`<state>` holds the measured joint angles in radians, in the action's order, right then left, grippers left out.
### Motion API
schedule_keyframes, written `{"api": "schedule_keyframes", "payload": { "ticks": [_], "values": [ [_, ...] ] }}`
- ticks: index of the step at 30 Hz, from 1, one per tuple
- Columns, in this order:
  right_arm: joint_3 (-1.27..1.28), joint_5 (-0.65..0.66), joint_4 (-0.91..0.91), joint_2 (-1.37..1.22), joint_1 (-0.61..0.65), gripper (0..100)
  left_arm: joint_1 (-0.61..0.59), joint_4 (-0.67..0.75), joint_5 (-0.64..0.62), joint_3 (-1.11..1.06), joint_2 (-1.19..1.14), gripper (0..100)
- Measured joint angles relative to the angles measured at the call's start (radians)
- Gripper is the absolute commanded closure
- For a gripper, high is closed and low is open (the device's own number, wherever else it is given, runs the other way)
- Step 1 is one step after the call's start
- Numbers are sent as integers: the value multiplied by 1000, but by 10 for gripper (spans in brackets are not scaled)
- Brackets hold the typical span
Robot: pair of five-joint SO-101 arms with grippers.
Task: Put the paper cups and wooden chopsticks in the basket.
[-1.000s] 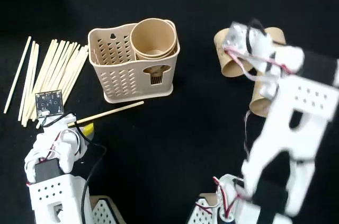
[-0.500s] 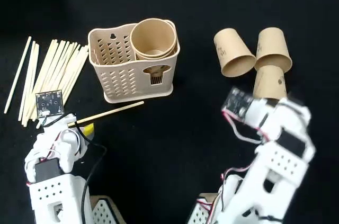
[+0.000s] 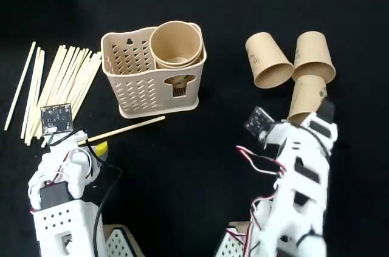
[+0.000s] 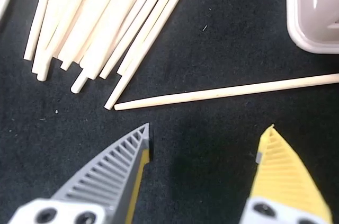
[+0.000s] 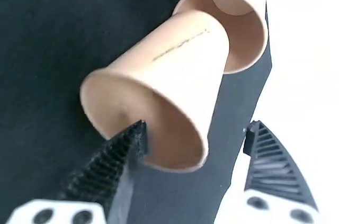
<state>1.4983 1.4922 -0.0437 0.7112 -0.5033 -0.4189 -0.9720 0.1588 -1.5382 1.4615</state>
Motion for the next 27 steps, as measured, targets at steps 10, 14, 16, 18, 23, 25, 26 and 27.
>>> {"api": "schedule_keyframes", "payload": {
  "ticks": [10, 14, 16, 18, 23, 25, 26, 27],
  "values": [
    [-206, -49, -38, -230, 9, 981, 3, 0, 0, 0, 0, 685],
    [-210, -140, -31, -190, 8, 986, 18, 0, 0, -2, 0, 685],
    [-209, -203, -23, -138, 8, 986, 18, 0, 0, -2, 0, 685],
    [-209, -244, 26, -69, 8, 986, 18, 0, 0, -2, 0, 685],
    [-230, -278, 334, 147, 9, 986, 18, 0, 0, -2, 0, 685],
    [-281, -318, 499, 238, 9, 986, 18, 0, 0, -2, 0, 685],
    [-310, -342, 580, 282, 9, 986, 18, 0, 0, -2, 0, 685],
    [-342, -367, 660, 322, 9, 986, 18, 0, 0, -2, 0, 685]
  ]
}}
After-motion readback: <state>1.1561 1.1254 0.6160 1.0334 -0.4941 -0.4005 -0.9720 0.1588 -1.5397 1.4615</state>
